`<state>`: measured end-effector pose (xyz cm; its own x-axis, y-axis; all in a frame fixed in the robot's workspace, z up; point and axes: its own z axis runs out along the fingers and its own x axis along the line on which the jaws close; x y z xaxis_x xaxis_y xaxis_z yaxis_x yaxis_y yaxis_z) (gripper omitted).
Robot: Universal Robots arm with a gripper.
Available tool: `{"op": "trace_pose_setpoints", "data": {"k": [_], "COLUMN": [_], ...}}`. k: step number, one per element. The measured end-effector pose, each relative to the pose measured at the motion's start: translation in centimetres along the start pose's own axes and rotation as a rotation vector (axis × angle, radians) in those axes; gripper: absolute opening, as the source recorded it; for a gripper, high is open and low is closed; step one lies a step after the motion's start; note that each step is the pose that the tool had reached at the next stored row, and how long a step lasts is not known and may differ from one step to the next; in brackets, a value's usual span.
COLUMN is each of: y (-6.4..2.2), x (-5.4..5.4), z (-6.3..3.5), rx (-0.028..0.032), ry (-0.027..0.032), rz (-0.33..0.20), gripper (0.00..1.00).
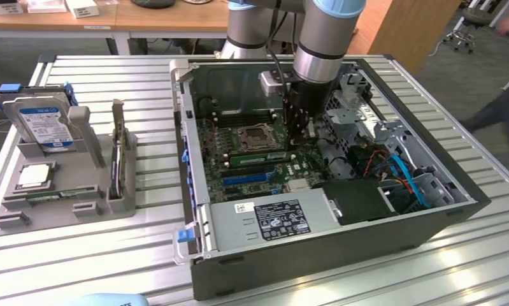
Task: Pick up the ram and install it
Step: 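Press down the ram until it locks into place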
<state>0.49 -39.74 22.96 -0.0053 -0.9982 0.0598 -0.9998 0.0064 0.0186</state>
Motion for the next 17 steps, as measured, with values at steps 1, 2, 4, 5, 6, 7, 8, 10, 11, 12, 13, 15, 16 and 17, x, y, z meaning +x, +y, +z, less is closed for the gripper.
{"op": "trace_pose_setpoints", "data": {"k": [1, 2, 4, 5, 6, 7, 8, 10, 11, 12, 13, 15, 16, 17], "y": [0.00, 0.00, -0.01, 0.00, -0.01, -0.01, -0.01, -0.01, -0.01, -0.01, -0.01, -0.01, -0.01, -0.02], "x": [0.00, 0.00, 0.07, 0.09, 0.09, 0.09, 0.10, 0.09, 0.10, 0.10, 0.10, 0.09, 0.09, 0.08], "z": [0.00, 0.00, 0.02, 0.01, 0.01, 0.01, 0.02, 0.13, 0.15, 0.15, 0.15, 0.16, 0.17, 0.24], "rx": [0.0000, 0.0000, 0.0001, 0.0000, 0.0000, 0.0000, -0.0001, -0.0001, -0.0001, -0.0001, -0.0001, 0.0000, 0.0000, 0.0002], "ry": [-0.0001, 0.0000, -0.0003, -0.0002, -0.0002, -0.0001, 0.0000, 0.0000, 0.0002, 0.0003, 0.0003, 0.0000, 0.0000, -0.0006], "rz": [0.000, 0.000, 0.000, 0.000, 0.000, 0.000, 0.000, 0.000, 0.000, 0.000, 0.000, 0.000, 0.000, 0.000], "gripper": [0.10, 0.10, 0.10, 0.10, 0.10, 0.10, 0.10, 0.10, 0.10, 0.10, 0.10, 0.10, 0.10, 0.10]}}
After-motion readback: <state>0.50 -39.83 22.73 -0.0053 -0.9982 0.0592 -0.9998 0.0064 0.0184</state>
